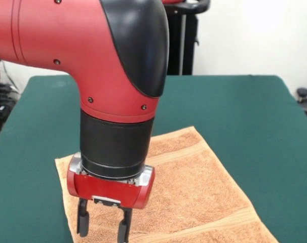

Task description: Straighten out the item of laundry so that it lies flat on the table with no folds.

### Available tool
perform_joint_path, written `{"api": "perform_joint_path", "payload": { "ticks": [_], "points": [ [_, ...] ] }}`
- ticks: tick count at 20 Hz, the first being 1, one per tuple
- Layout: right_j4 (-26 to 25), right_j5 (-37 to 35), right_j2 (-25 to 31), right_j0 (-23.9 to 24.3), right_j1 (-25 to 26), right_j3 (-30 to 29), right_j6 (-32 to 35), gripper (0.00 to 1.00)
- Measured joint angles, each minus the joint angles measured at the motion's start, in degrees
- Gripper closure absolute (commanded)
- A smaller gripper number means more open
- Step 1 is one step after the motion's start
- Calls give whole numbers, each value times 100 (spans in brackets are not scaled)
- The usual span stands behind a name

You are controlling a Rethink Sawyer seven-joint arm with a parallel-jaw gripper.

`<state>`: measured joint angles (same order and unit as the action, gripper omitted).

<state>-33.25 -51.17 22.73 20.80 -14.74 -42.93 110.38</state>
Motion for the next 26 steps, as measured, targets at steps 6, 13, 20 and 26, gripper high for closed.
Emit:
{"api": "perform_joint_path", "payload": {
  "ticks": [6,13,20,26],
  "points": [
    [1,244,0,61,18,-260,0,0],
    [1,560,0,242,117,-420,0,0],
    [-25,921,-1,476,431,-420,0,0],
    [-27,1220,-1,528,591,-419,0,0]
  ]
}}
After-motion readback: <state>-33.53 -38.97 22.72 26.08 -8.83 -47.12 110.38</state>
